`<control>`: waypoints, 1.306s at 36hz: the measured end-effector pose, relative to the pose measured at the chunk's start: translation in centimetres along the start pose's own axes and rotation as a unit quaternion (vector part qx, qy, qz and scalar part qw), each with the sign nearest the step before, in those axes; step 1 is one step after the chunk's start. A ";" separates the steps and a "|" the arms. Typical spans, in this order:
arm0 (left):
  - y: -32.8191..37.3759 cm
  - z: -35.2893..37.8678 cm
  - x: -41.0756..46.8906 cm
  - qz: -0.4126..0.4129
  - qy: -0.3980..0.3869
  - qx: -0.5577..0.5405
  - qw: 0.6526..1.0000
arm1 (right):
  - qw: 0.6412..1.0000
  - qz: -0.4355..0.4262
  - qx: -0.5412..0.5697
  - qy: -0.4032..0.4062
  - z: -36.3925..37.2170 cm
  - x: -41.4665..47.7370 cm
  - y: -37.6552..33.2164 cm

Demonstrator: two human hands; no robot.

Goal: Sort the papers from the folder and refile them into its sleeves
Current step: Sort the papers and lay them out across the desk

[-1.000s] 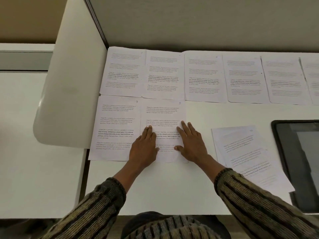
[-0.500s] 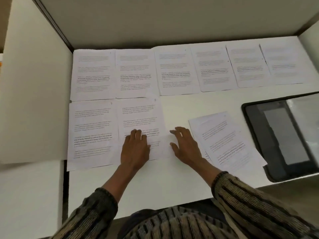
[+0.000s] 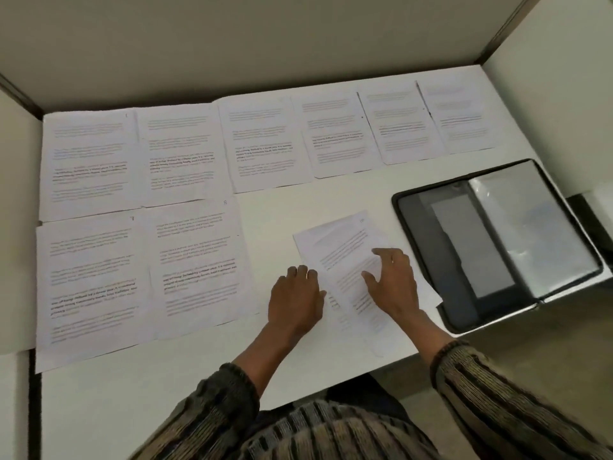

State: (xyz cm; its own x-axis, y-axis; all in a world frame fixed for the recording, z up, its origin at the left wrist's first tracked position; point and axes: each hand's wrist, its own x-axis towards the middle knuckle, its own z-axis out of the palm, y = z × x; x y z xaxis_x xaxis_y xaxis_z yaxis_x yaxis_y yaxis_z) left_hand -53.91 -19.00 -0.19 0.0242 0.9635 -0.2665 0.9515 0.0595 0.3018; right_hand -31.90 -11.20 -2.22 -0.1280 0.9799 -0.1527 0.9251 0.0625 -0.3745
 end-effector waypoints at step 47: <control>1.5 3.3 0.8 -0.099 -0.118 0.112 0.982 | 0.988 0.099 0.113 -0.041 -7.6 11.9 10.6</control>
State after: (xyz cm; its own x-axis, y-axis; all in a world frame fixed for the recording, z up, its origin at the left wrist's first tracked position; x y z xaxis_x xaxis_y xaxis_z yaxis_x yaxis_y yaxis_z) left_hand -51.48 -18.97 -2.94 -0.1224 0.8502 -0.5121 0.9877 0.1549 0.0212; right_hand -20.92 2.56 -1.06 0.0100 0.9493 -0.3141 0.8323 -0.1820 -0.5236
